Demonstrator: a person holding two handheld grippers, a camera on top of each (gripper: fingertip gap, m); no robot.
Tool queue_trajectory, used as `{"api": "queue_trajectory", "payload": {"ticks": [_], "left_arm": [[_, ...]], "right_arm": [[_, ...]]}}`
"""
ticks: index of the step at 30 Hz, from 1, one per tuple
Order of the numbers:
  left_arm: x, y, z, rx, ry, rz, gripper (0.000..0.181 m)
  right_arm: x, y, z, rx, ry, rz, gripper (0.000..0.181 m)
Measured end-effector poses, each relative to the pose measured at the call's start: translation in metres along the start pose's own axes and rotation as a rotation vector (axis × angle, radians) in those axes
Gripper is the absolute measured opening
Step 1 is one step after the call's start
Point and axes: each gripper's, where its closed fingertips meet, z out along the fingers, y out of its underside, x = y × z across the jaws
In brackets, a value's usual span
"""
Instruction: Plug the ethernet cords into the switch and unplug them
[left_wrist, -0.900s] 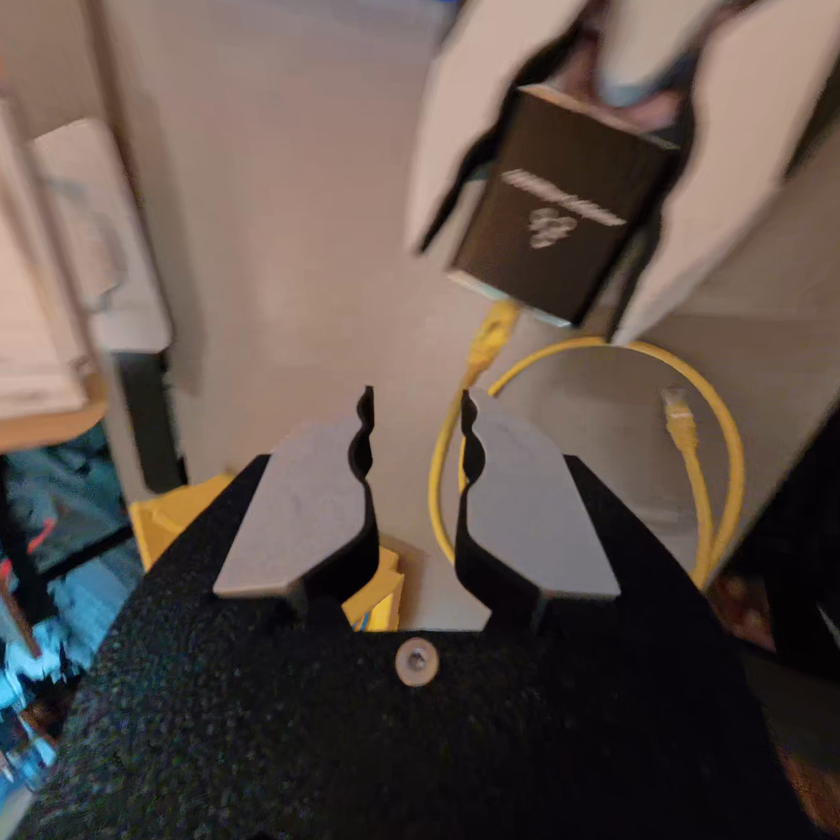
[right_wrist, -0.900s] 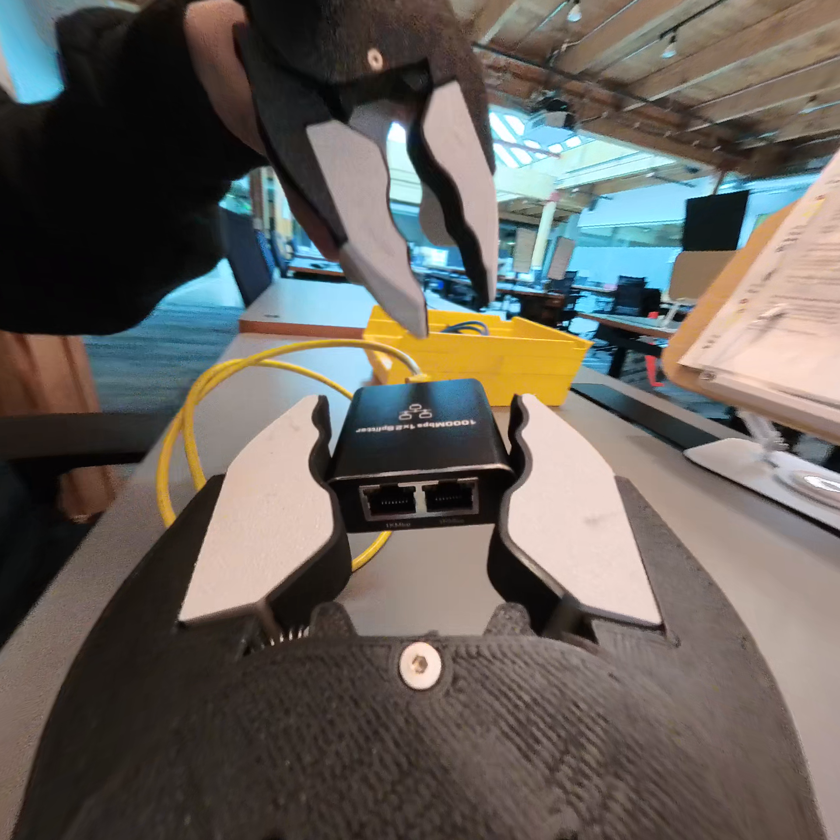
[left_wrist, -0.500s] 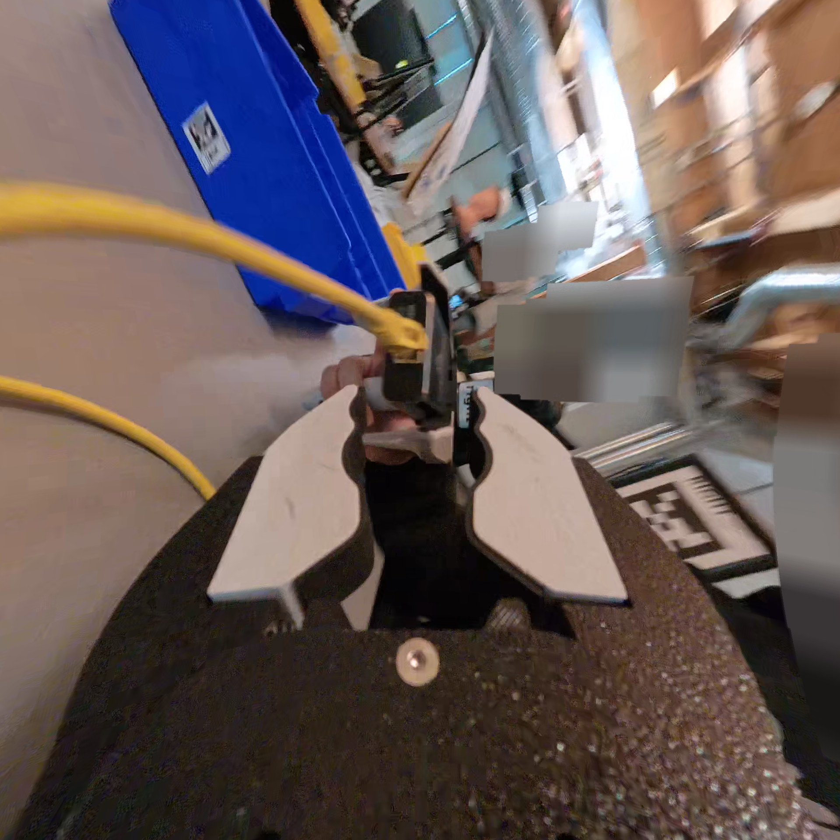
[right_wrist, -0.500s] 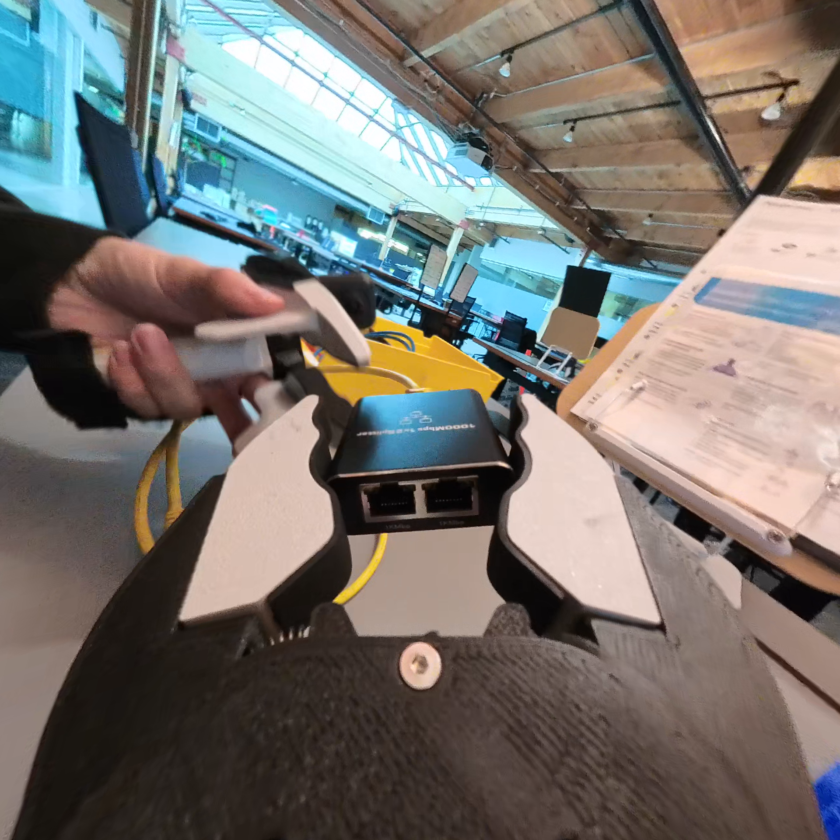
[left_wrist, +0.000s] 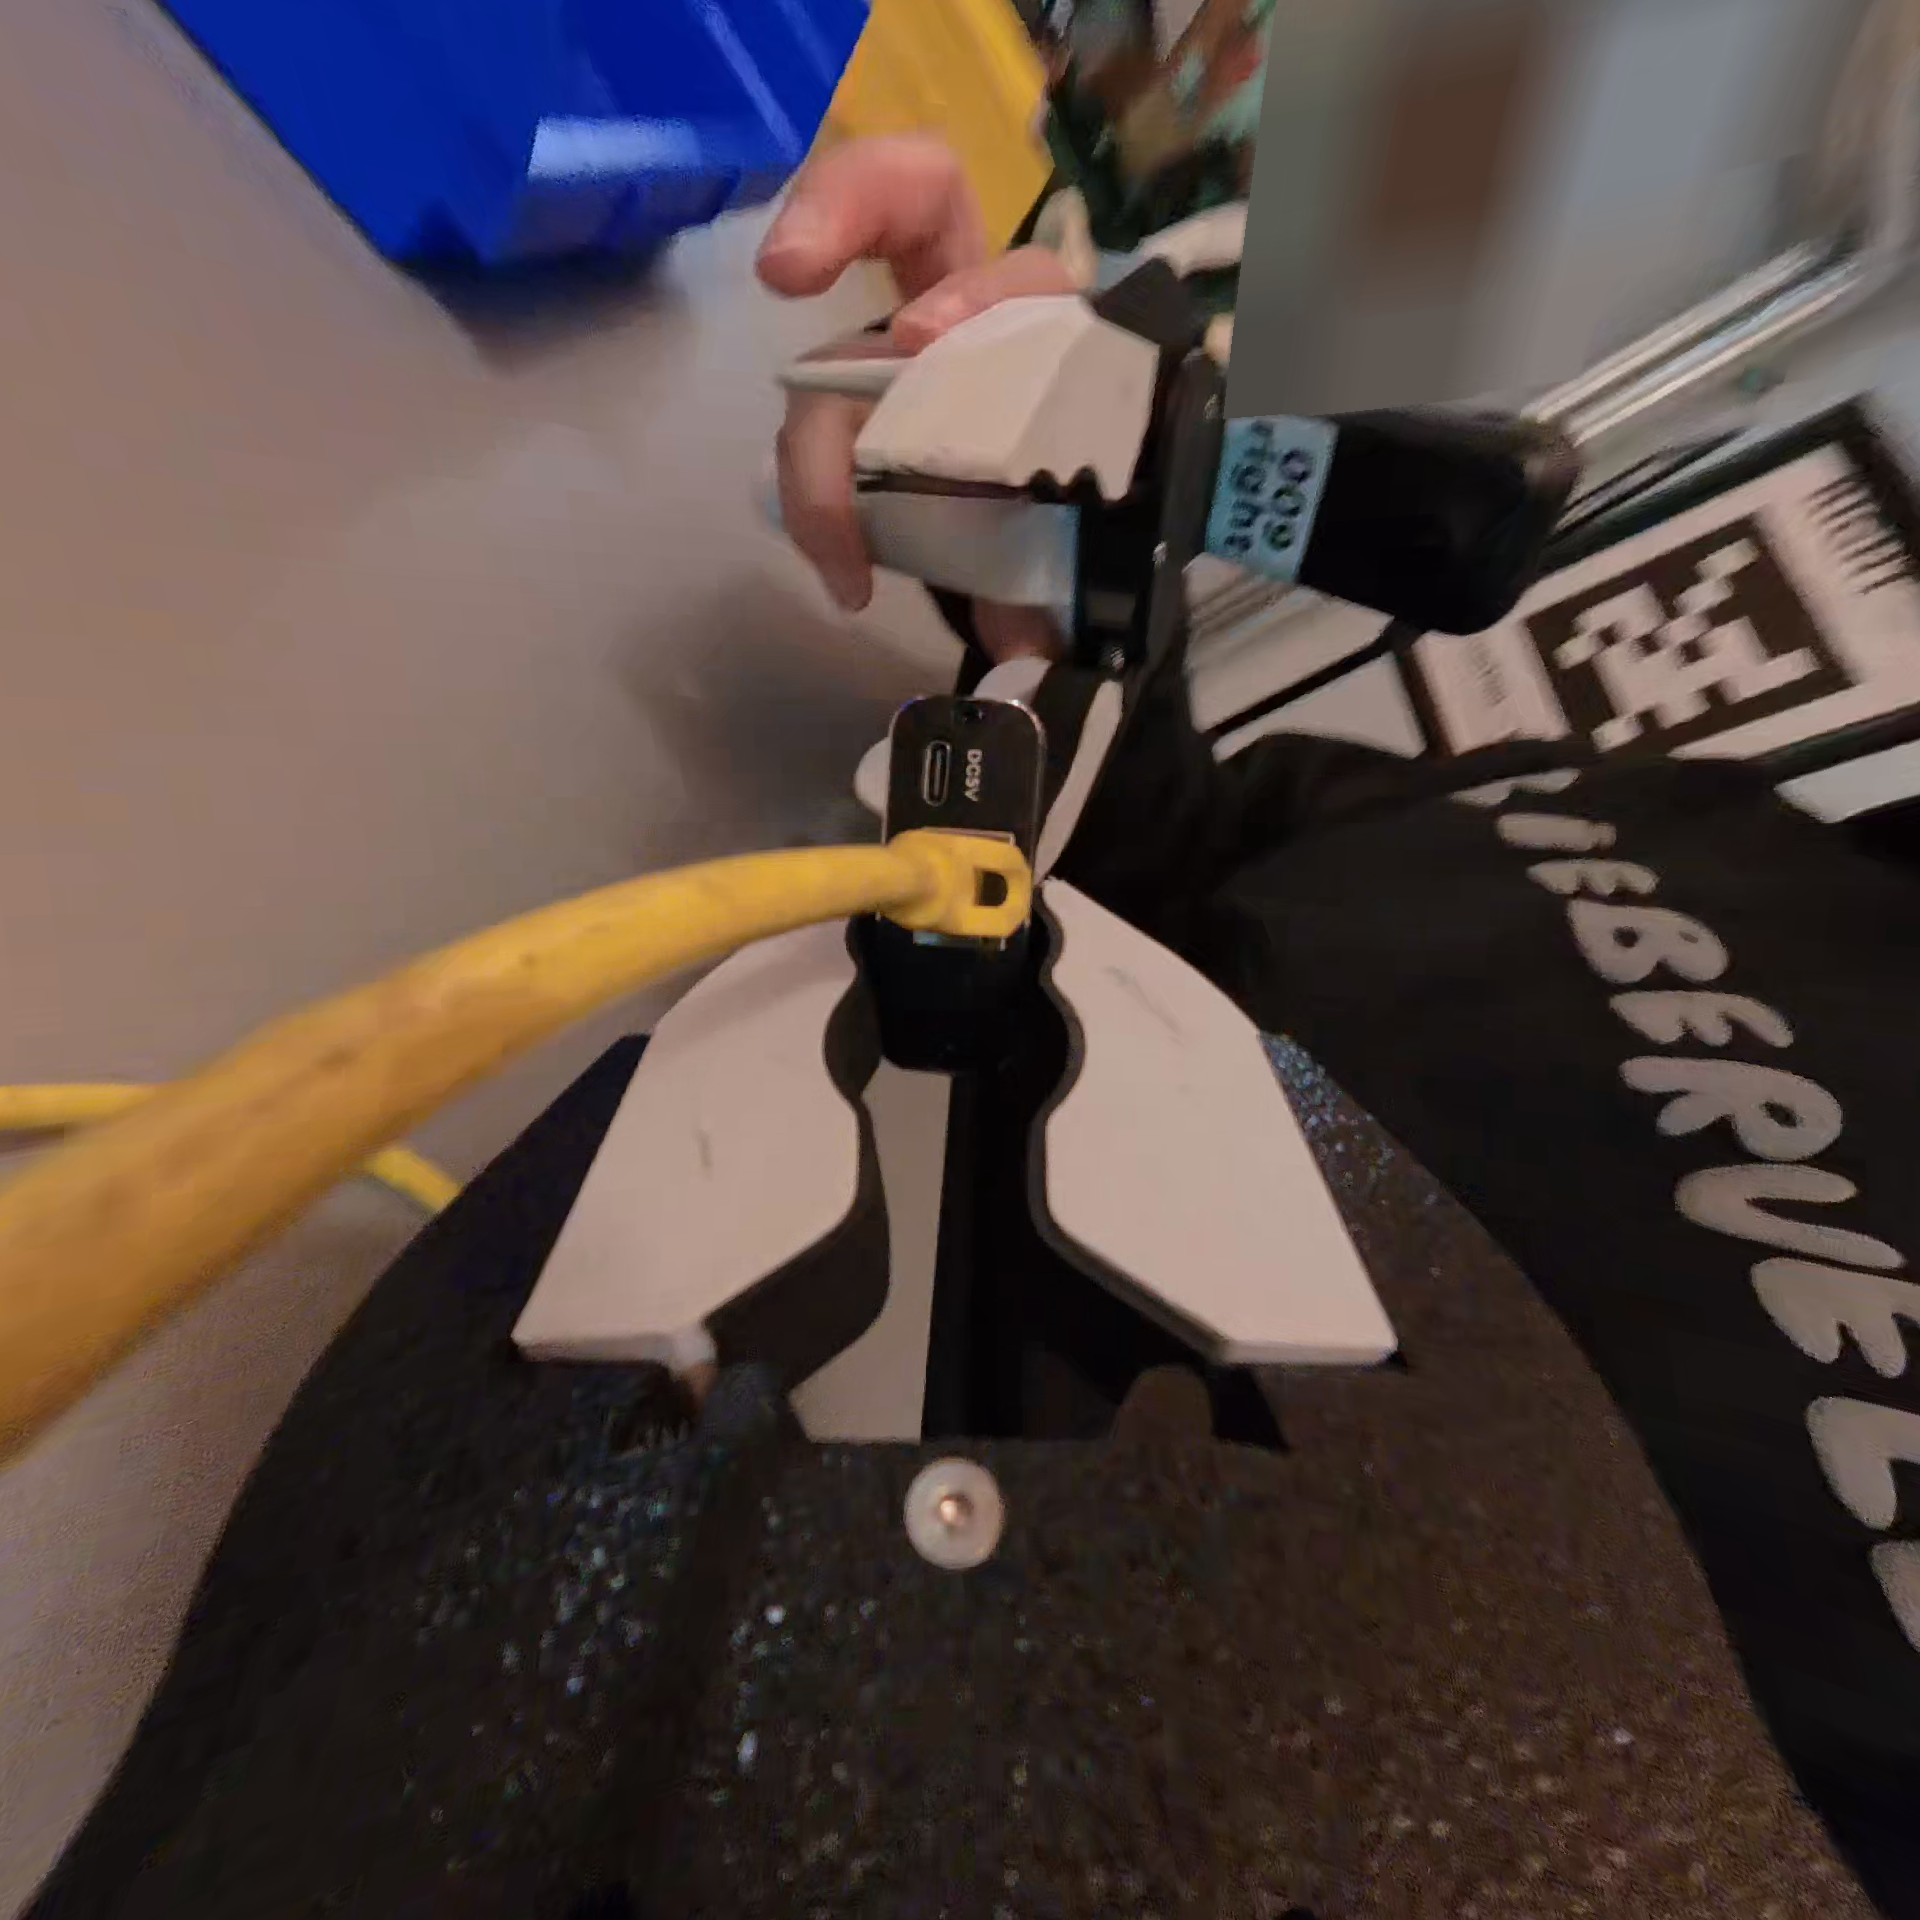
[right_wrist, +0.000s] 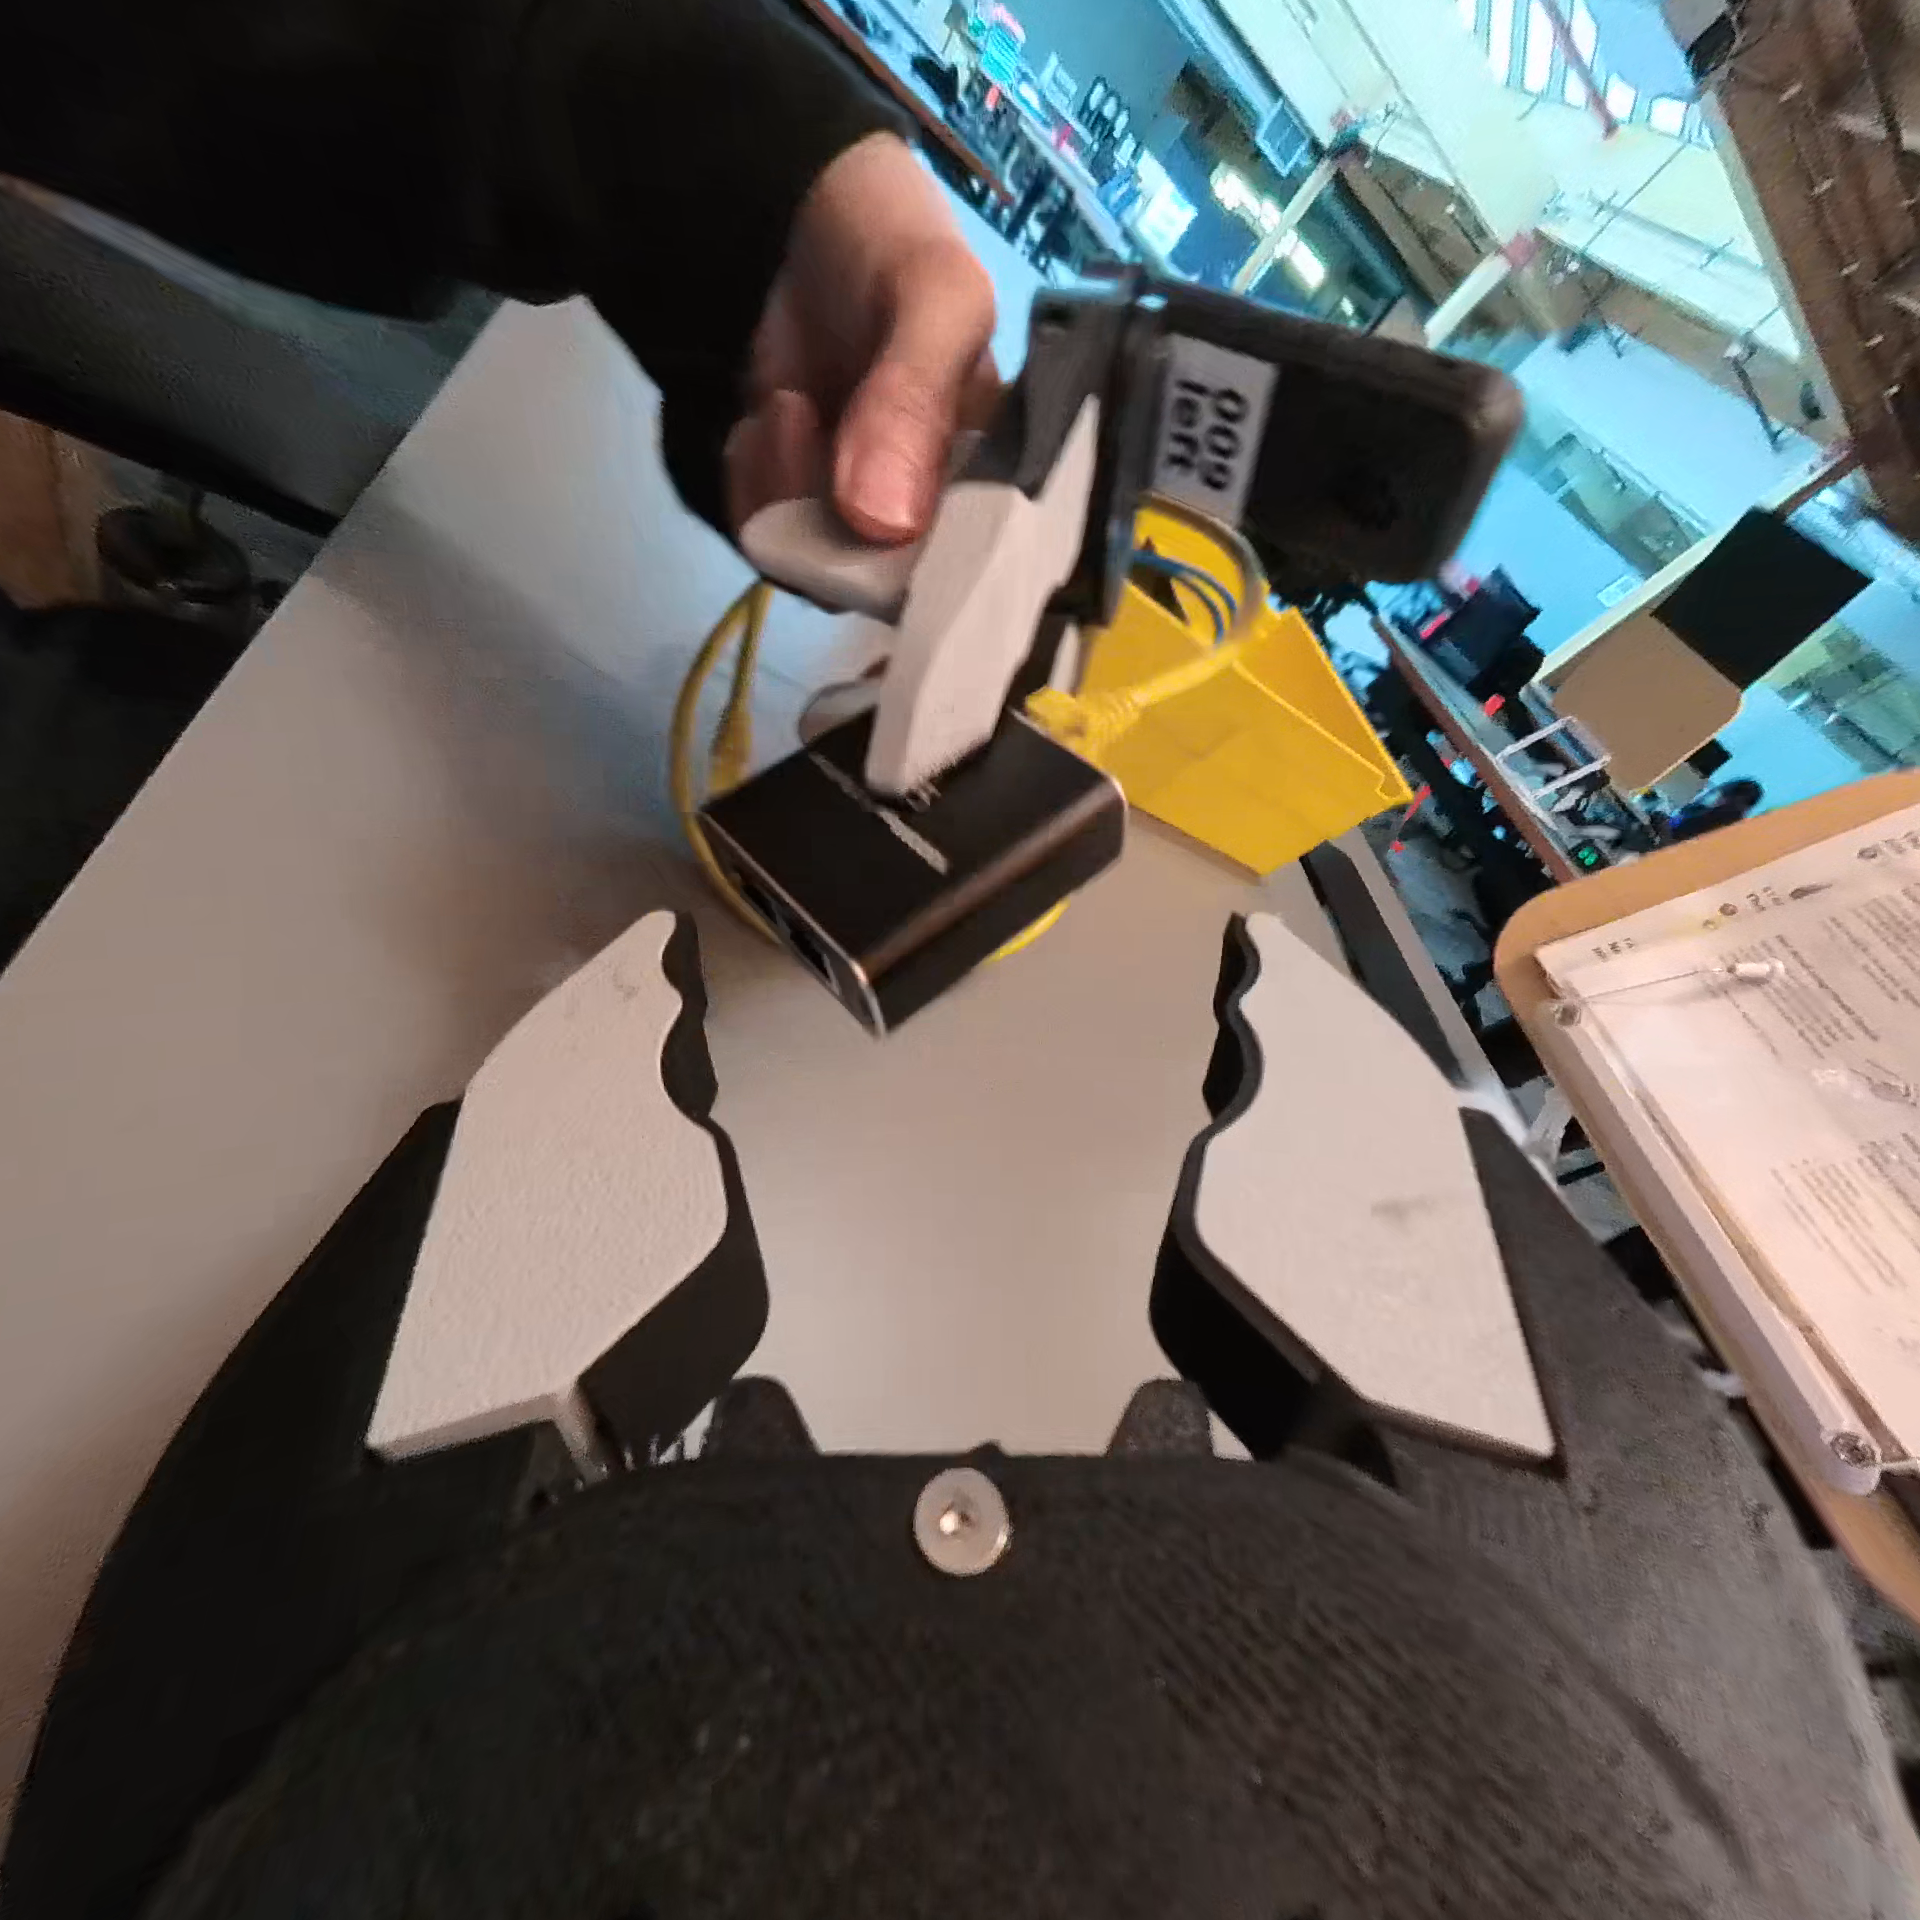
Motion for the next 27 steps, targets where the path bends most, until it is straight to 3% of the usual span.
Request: {"api": "queue_trajectory", "payload": {"ticks": [1, 4, 6, 8, 11, 15, 19, 24, 26, 27], "left_arm": [[-0.002, -0.001, -0.003, -0.054, -0.048, 0.005, 0.025], [0.001, -0.001, -0.005, -0.243, -0.120, 0.037, 0.024], [0.003, -0.006, -0.003, -0.313, -0.155, 0.045, 0.024], [0.002, -0.009, -0.003, -0.371, -0.199, 0.066, 0.024], [-0.006, -0.034, -0.004, -0.275, -0.284, 0.134, 0.025], [-0.038, -0.075, -0.019, 0.055, -0.643, 0.195, 0.057], [-0.036, -0.074, -0.012, 0.280, -0.827, 0.284, 0.076], [-0.048, -0.059, 0.008, 0.248, -0.855, 0.220, 0.082], [-0.054, -0.056, 0.012, 0.243, -0.829, 0.177, 0.079], [-0.056, -0.058, 0.009, 0.266, -0.814, 0.175, 0.068]], "right_arm": [[-0.001, -0.004, 0.003, 0.011, 0.004, -0.023, 0.092], [-0.001, 0.000, 0.014, -0.063, 0.046, -0.122, 0.087], [0.006, 0.005, 0.018, -0.112, 0.105, -0.157, 0.075], [0.015, 0.009, 0.016, -0.147, 0.158, -0.160, 0.074], [0.039, 0.022, 0.012, -0.244, 0.323, -0.091, 0.074], [0.070, 0.045, -0.003, -0.429, 0.562, -0.102, 0.073], [0.076, 0.054, -0.010, -0.560, 0.638, -0.205, 0.073], [0.067, 0.039, 0.005, -0.582, 0.638, -0.350, 0.073], [0.064, 0.033, 0.008, -0.585, 0.632, -0.397, 0.073], [0.065, 0.031, 0.007, -0.575, 0.637, -0.402, 0.073]]}}
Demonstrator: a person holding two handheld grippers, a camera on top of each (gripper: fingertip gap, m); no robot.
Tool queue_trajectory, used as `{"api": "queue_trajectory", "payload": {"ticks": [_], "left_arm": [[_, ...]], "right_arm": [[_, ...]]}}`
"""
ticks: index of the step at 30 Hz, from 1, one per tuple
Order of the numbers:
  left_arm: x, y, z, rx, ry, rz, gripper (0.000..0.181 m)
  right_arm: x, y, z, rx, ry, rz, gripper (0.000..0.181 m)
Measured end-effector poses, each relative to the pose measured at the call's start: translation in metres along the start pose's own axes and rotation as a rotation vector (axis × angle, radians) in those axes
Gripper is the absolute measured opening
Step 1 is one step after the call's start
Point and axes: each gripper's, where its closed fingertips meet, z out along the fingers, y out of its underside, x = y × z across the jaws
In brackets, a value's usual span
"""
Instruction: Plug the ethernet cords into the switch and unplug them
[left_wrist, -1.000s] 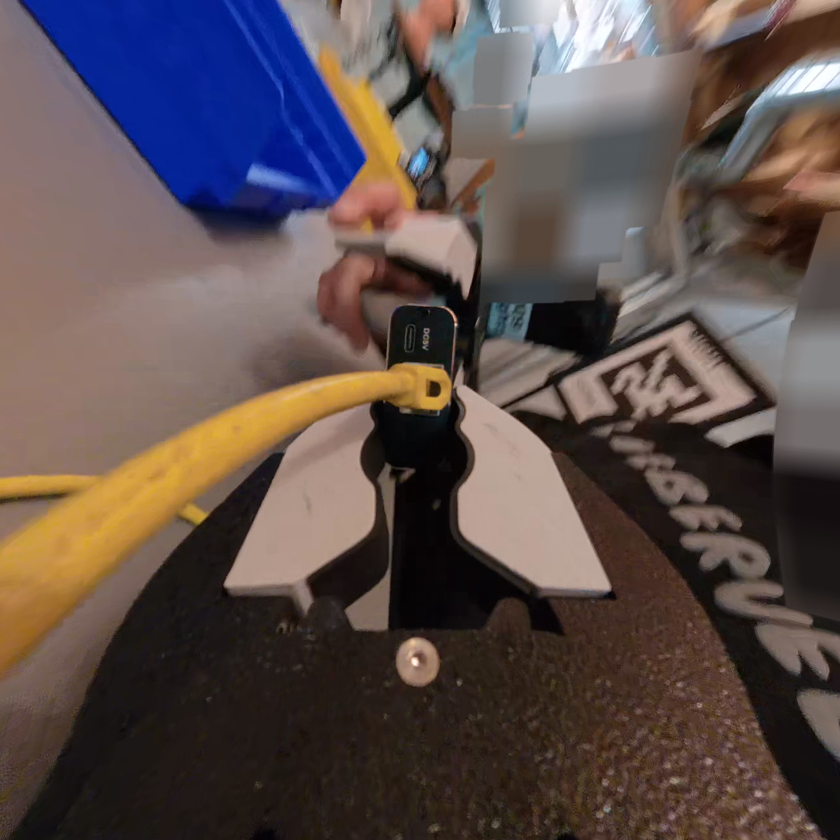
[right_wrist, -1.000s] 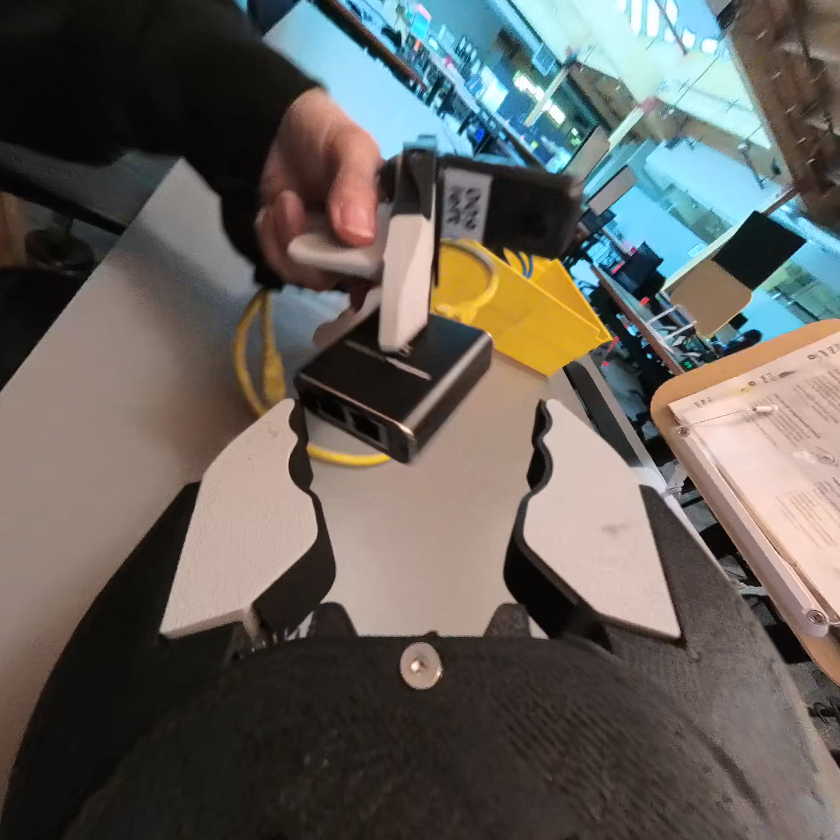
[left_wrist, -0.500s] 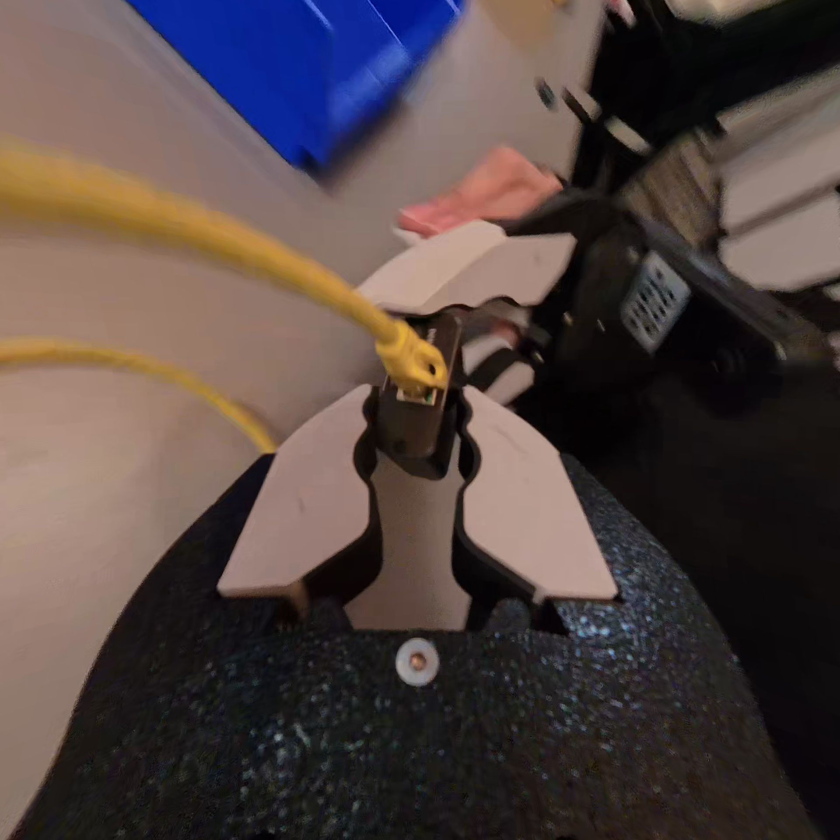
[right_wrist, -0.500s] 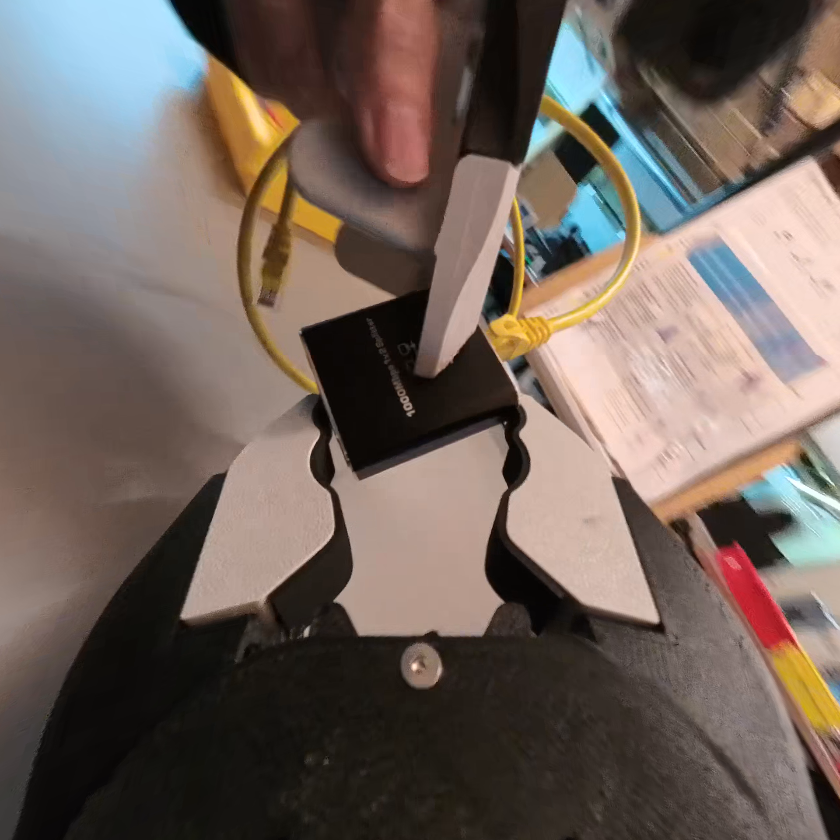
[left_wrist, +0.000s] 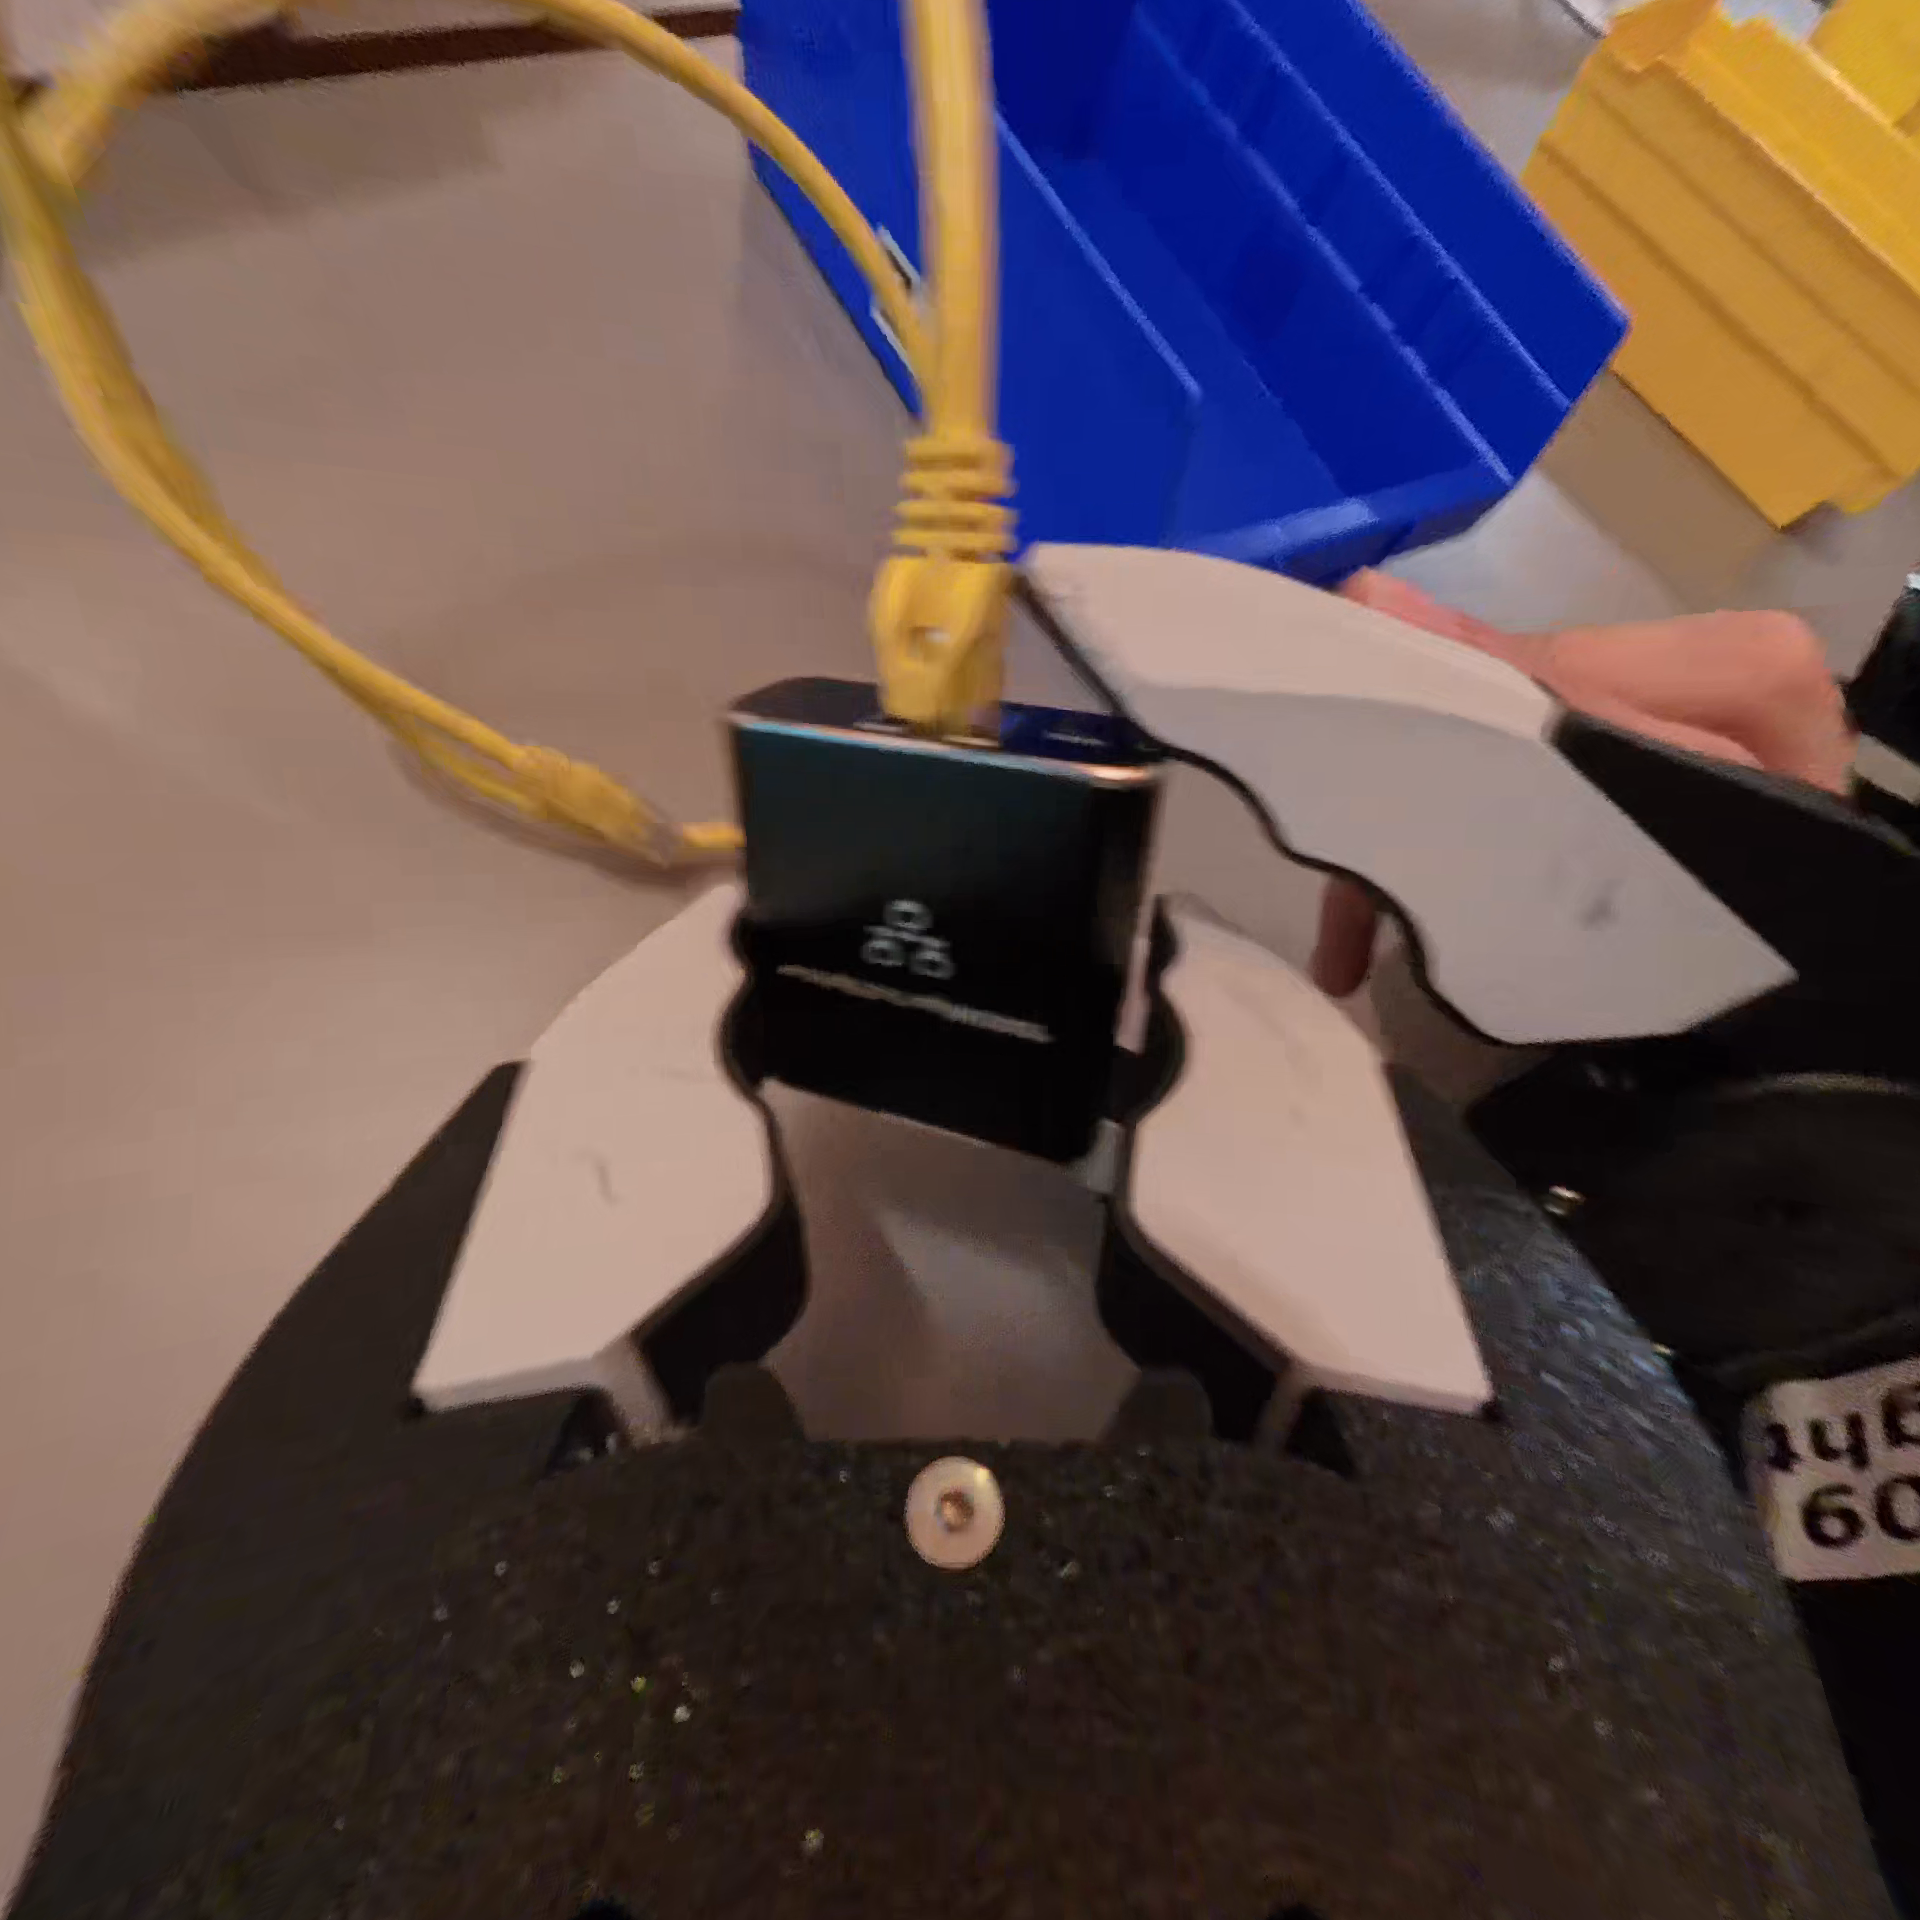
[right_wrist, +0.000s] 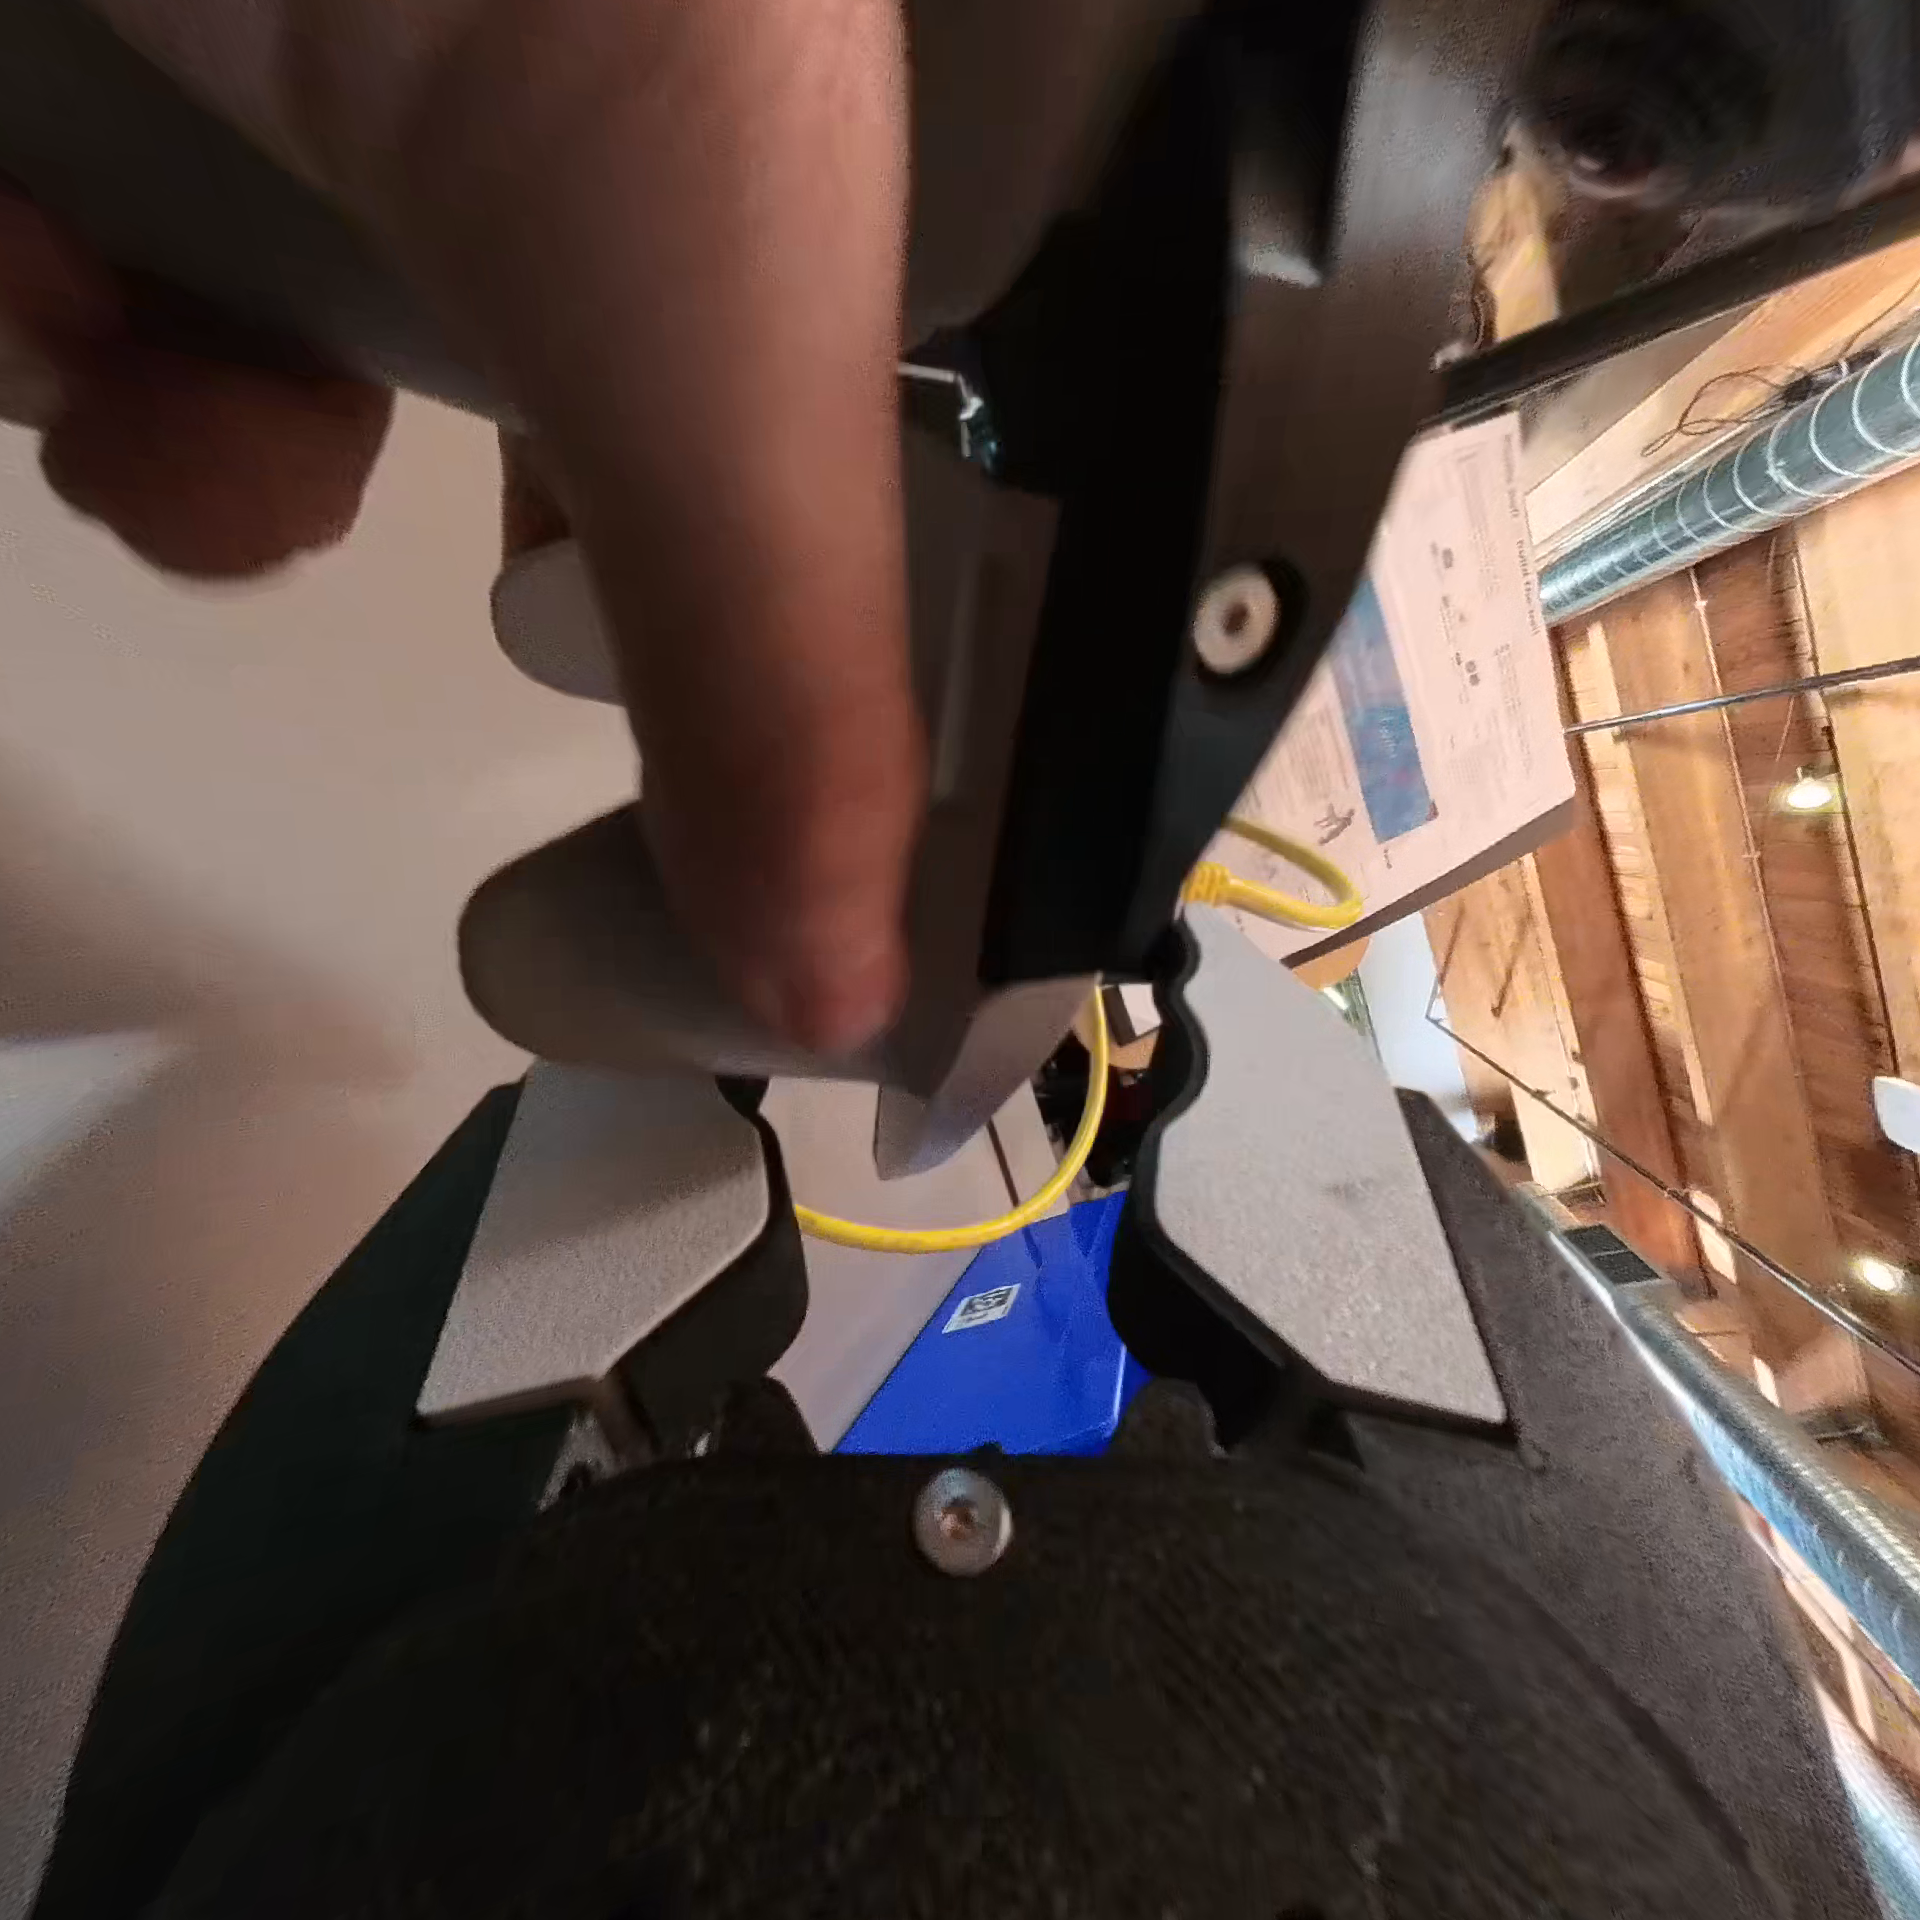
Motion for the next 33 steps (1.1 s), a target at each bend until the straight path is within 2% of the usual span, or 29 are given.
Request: {"api": "queue_trajectory", "payload": {"ticks": [3, 5, 8, 10, 13, 14, 16, 18, 19, 20, 21, 24, 26, 28, 31, 33], "left_arm": [[0.003, -0.003, -0.005, 0.033, 0.093, 0.036, 0.064], [-0.003, -0.006, -0.010, 0.065, 0.082, 0.086, 0.064], [-0.019, -0.019, -0.028, 0.121, -0.077, 0.283, 0.064], [-0.021, -0.032, -0.041, 0.158, -0.158, 0.412, 0.064], [-0.014, -0.046, -0.055, 0.205, -0.264, 0.672, 0.064], [-0.009, -0.049, -0.058, 0.214, -0.301, 0.769, 0.064], [-0.001, -0.051, -0.059, 0.214, -0.389, 0.962, 0.064], [0.009, -0.049, -0.057, 0.218, -0.435, 1.124, 0.063], [0.011, -0.046, -0.054, 0.191, -0.454, 1.173, 0.063], [0.011, -0.043, -0.051, 0.163, -0.476, 1.218, 0.063], [0.013, -0.043, -0.049, 0.169, -0.499, 1.272, 0.063], [0.008, -0.040, -0.046, 0.141, -0.574, 1.365, 0.063], [0.011, -0.040, -0.046, 0.208, -0.543, 1.310, 0.066], [0.019, -0.042, -0.055, 0.298, -0.445, 1.138, 0.070], [0.039, -0.039, -0.070, 0.382, -0.116, 0.735, 0.066], [0.040, -0.036, -0.075, 0.349, 0.046, 0.448, 0.060]], "right_arm": [[0.001, -0.005, -0.002, 0.069, -0.028, 0.009, 0.071], [0.010, -0.007, -0.006, 0.146, -0.036, 0.114, 0.051], [0.015, -0.007, -0.012, 0.277, -0.192, 0.410, 0.073], [0.023, -0.012, -0.018, 0.382, -0.331, 0.765, 0.076], [0.055, -0.033, -0.036, 0.671, -0.609, 1.464, 0.084], [0.061, -0.034, -0.039, 0.737, -0.688, 1.616, 0.086], [0.054, -0.036, -0.041, 0.760, -0.813, 1.682, 0.073], [0.044, -0.040, -0.039, 0.720, -0.836, 1.669, 0.078], [0.046, -0.043, -0.042, 0.750, -0.835, 1.668, 0.066], [0.050, -0.045, -0.045, 0.784, -0.822, 1.668, 0.041], [0.050, -0.040, -0.039, 0.761, -0.770, 1.678, 0.028], [0.040, -0.035, -0.034, 0.701, -0.843, 1.748, 0.025], [0.047, -0.032, -0.036, 0.775, -0.903, 1.892, 0.024], [0.057, -0.022, -0.036, 0.855, -0.941, 2.081, 0.024], [0.067, -0.007, -0.035, 0.975, -0.971, 2.273, 0.024], [0.072, -0.004, -0.038, 1.073, -1.026, 2.327, 0.024]]}}
